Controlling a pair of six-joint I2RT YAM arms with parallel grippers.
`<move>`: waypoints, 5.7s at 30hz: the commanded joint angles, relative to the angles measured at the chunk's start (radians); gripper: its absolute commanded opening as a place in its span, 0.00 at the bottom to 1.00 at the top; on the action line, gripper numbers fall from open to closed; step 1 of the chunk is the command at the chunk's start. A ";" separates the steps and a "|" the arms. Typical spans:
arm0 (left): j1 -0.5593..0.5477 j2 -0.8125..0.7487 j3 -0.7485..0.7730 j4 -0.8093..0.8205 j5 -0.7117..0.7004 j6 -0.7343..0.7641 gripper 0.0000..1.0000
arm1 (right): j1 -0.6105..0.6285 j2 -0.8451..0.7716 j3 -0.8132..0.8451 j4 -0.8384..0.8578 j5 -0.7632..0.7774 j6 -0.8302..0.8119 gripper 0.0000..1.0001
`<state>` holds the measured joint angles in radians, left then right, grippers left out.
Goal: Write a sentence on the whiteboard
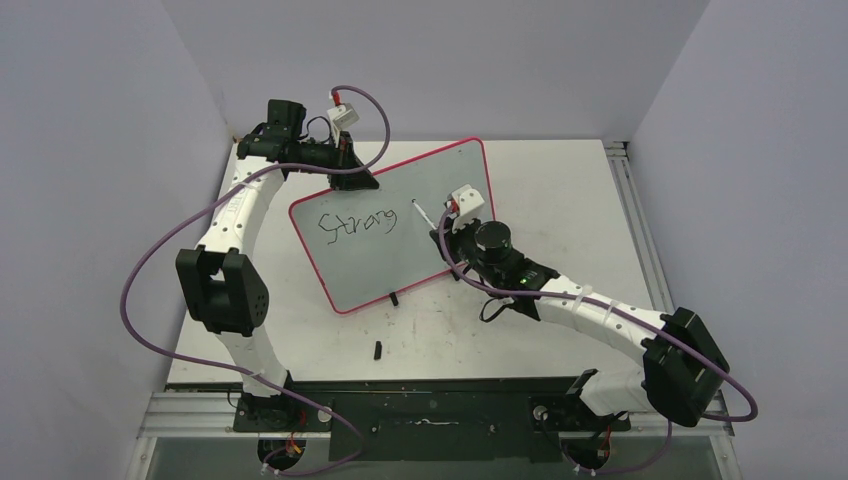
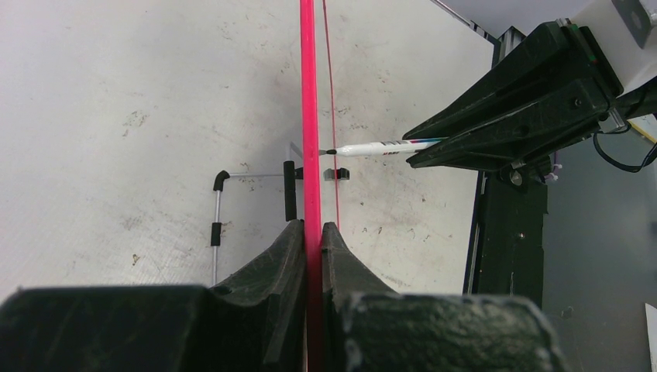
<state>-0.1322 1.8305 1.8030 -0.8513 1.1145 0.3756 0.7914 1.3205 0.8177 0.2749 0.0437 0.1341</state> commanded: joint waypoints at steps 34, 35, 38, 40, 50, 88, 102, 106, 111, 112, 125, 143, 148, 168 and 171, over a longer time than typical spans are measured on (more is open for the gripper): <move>-0.024 0.017 -0.058 -0.150 0.047 0.040 0.00 | 0.015 -0.043 -0.047 -0.038 0.106 0.012 0.05; -0.024 0.017 -0.059 -0.150 0.047 0.040 0.00 | 0.015 -0.045 -0.049 -0.038 0.105 0.013 0.05; -0.024 0.015 -0.059 -0.150 0.048 0.041 0.00 | 0.016 -0.047 -0.056 -0.039 0.097 0.016 0.05; -0.024 0.014 -0.059 -0.149 0.048 0.040 0.00 | 0.018 -0.050 -0.060 -0.036 0.090 0.018 0.05; -0.023 0.014 -0.061 -0.149 0.051 0.040 0.00 | 0.054 -0.032 -0.052 -0.010 0.072 0.014 0.05; -0.017 0.009 -0.065 -0.144 0.056 0.039 0.00 | 0.056 -0.016 0.050 -0.024 0.189 -0.031 0.05; -0.017 0.006 -0.065 -0.143 0.057 0.039 0.00 | 0.044 0.004 0.042 -0.044 0.165 -0.022 0.05; -0.017 0.005 -0.065 -0.143 0.057 0.039 0.00 | 0.045 -0.009 0.018 -0.056 0.168 -0.003 0.05; -0.017 0.004 -0.064 -0.143 0.059 0.039 0.00 | 0.052 -0.029 -0.024 -0.070 0.170 0.029 0.05; -0.015 0.003 -0.064 -0.143 0.059 0.039 0.00 | 0.054 -0.032 -0.035 -0.073 0.171 0.035 0.05; -0.015 0.001 -0.067 -0.138 0.065 0.036 0.00 | 0.088 -0.121 -0.113 -0.111 0.169 0.086 0.05; -0.015 0.001 -0.070 -0.135 0.056 0.032 0.00 | 0.074 -0.029 0.073 -0.054 0.177 -0.034 0.05; -0.014 0.000 -0.070 -0.135 0.056 0.032 0.00 | 0.065 -0.010 0.074 -0.043 0.173 -0.033 0.05; -0.010 0.002 -0.068 -0.134 0.055 0.032 0.00 | 0.021 0.009 0.059 -0.041 0.191 -0.019 0.05; -0.009 0.001 -0.068 -0.134 0.058 0.032 0.00 | 0.018 0.004 0.052 -0.043 0.192 -0.014 0.05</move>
<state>-0.1169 1.8225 1.7844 -0.8410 1.1378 0.3779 0.8242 1.3231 0.8513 0.1867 0.1986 0.1139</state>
